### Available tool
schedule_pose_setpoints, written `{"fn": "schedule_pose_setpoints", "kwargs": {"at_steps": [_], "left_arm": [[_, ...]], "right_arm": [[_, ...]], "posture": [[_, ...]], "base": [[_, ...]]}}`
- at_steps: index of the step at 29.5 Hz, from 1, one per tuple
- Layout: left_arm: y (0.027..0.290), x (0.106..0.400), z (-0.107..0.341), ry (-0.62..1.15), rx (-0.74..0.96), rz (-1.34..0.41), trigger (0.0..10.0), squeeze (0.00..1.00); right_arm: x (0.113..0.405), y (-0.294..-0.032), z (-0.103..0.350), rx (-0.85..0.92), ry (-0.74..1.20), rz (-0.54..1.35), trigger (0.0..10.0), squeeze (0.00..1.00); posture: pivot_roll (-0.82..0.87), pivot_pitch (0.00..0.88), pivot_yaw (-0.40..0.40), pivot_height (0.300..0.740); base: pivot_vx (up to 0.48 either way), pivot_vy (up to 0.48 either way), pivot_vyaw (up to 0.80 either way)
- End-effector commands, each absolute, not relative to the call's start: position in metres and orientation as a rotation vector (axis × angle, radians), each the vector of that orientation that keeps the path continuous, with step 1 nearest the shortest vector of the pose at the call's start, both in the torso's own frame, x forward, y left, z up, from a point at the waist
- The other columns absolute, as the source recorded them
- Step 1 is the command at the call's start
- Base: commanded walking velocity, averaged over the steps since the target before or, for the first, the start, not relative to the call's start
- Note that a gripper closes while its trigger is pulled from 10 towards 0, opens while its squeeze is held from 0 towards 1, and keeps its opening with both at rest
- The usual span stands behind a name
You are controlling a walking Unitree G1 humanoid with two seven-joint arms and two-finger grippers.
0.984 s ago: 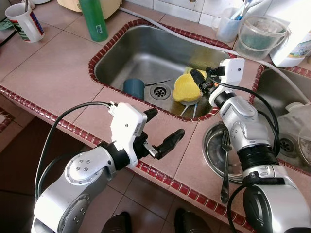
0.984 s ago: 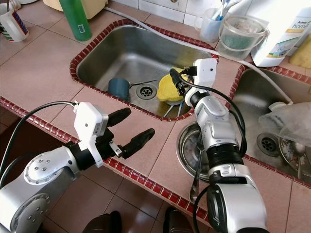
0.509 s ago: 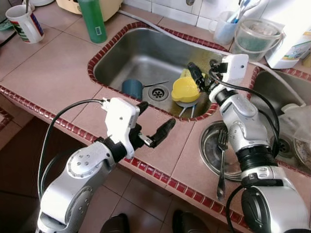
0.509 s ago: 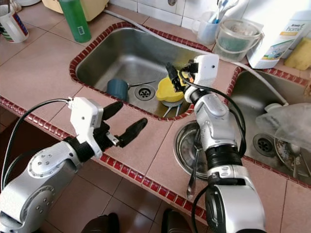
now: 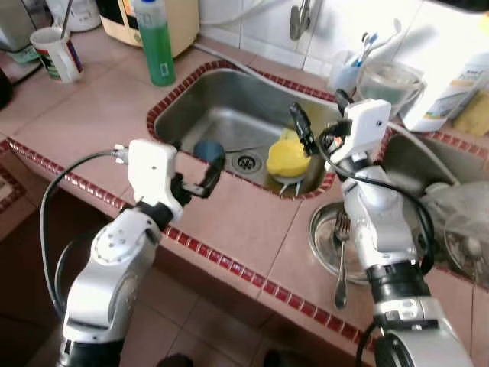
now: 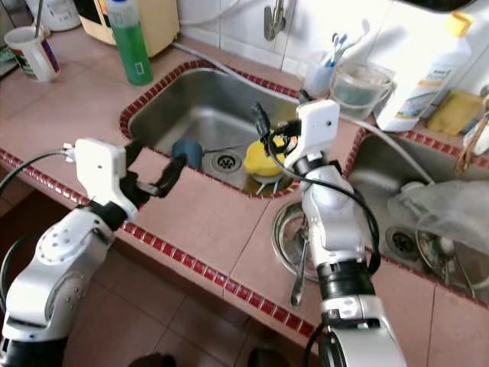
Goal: Kitchen organization
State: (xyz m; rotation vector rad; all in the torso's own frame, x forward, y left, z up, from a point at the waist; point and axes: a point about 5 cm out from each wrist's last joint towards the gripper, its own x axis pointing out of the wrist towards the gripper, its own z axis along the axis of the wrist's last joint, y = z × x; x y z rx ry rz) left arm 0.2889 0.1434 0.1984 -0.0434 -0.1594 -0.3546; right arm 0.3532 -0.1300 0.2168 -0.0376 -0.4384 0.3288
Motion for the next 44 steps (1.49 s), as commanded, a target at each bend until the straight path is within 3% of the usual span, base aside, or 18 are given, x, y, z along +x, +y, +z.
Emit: {"fn": "schedule_pose_setpoints", "kwargs": {"at_steps": [1,9,10,19,44], "left_arm": [[0.151,0.291,0.197,-0.17,-0.058,-0.326,10.0,0.0],[0.17,0.292,0.185,-0.171,-0.065,-0.237,10.0,0.0],[0.171,0.291,0.18,-0.171,-0.06,-0.223,10.0,0.0],[0.165,0.281,0.163,-0.157,-0.084,-0.239,10.0,0.0],[0.16,0.28,0.163,-0.17,-0.086,-0.262,10.0,0.0]], "right_arm": [[0.348,-0.131,0.217,-0.044,-0.467,0.312,10.0,1.0],[0.331,-0.127,0.205,-0.038,-0.484,0.29,10.0,0.96],[0.324,-0.127,0.196,-0.039,-0.472,0.28,10.0,0.0],[0.303,-0.124,0.16,-0.012,-0.386,0.224,10.0,0.0],[0.305,-0.122,0.164,-0.04,-0.391,0.246,10.0,0.0]], "posture": [[0.02,0.041,-0.044,0.74],[0.03,0.027,-0.052,0.74],[0.03,0.024,-0.055,0.74],[0.03,0.029,-0.044,0.74],[0.04,0.013,-0.061,0.74]], "base": [[0.0,0.0,0.0],[0.0,0.0,0.0],[0.0,0.0,0.0],[0.0,-0.078,0.0],[0.0,-0.351,0.0]]}}
